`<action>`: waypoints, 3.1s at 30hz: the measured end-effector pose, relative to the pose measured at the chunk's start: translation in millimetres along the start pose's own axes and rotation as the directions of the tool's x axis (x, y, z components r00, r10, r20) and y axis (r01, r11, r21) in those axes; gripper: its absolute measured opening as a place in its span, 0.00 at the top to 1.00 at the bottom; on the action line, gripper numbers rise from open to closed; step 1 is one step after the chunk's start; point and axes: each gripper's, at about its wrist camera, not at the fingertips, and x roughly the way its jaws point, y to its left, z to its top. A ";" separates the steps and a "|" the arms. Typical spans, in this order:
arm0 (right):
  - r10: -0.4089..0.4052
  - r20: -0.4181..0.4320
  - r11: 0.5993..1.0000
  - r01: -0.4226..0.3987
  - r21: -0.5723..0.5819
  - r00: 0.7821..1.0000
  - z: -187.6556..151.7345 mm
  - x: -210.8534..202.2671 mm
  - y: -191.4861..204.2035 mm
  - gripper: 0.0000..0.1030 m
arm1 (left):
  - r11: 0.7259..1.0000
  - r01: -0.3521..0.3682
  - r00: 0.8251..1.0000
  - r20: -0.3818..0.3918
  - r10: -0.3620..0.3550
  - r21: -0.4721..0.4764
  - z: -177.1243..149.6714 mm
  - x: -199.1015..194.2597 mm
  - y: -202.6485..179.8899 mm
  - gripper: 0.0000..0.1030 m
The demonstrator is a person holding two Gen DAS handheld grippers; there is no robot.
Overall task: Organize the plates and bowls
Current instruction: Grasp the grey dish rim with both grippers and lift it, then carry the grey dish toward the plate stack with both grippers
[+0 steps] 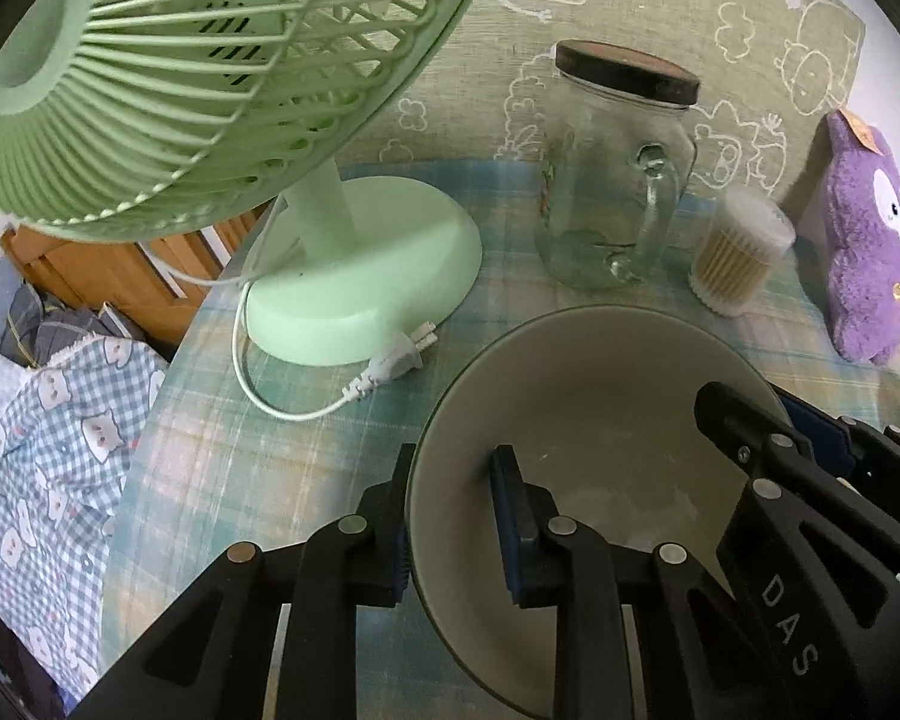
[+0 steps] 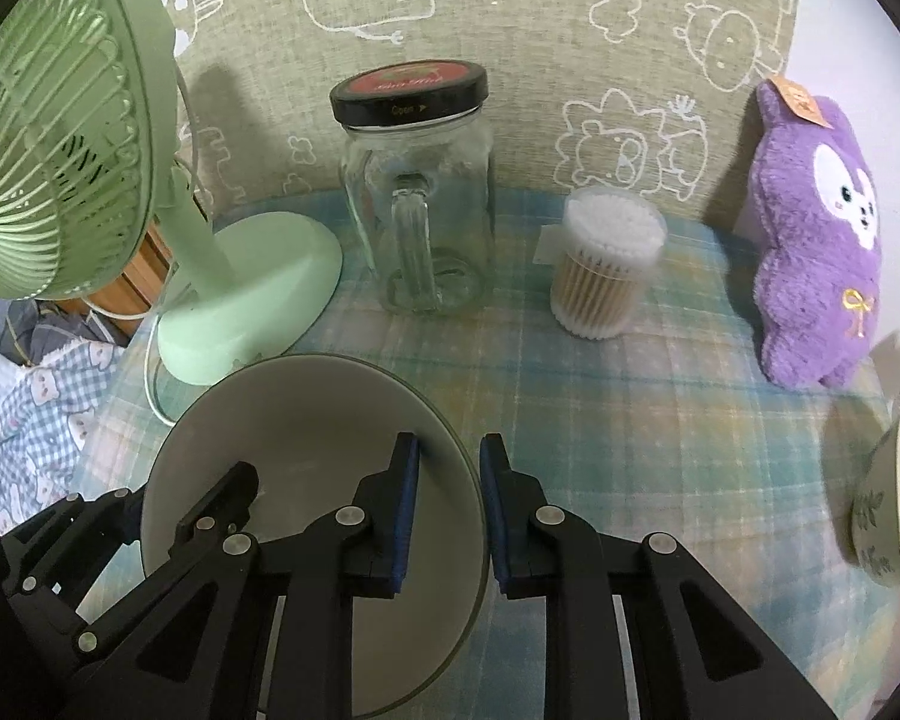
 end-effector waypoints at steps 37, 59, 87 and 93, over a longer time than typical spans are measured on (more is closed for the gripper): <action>-0.133 0.123 0.988 0.121 0.100 0.983 -55.4 -195.1 30.9 0.77 | 0.988 0.088 0.986 0.132 -0.105 0.129 -43.4 -170.1 15.6 0.78; -0.162 0.093 0.978 0.148 0.149 0.982 -152.0 -257.1 73.6 0.76 | 0.983 0.129 0.983 0.115 -0.145 0.133 -133.1 -220.6 58.9 0.78; -0.183 -0.009 0.963 0.181 0.198 0.983 -257.1 -236.6 100.2 0.77 | 0.964 0.161 0.986 0.015 -0.168 0.211 -227.3 -195.4 79.9 0.77; -0.174 -0.049 0.962 0.181 0.205 0.983 -267.0 -223.8 100.9 0.77 | 0.965 0.161 0.987 -0.021 -0.160 0.206 -237.5 -183.7 80.9 0.77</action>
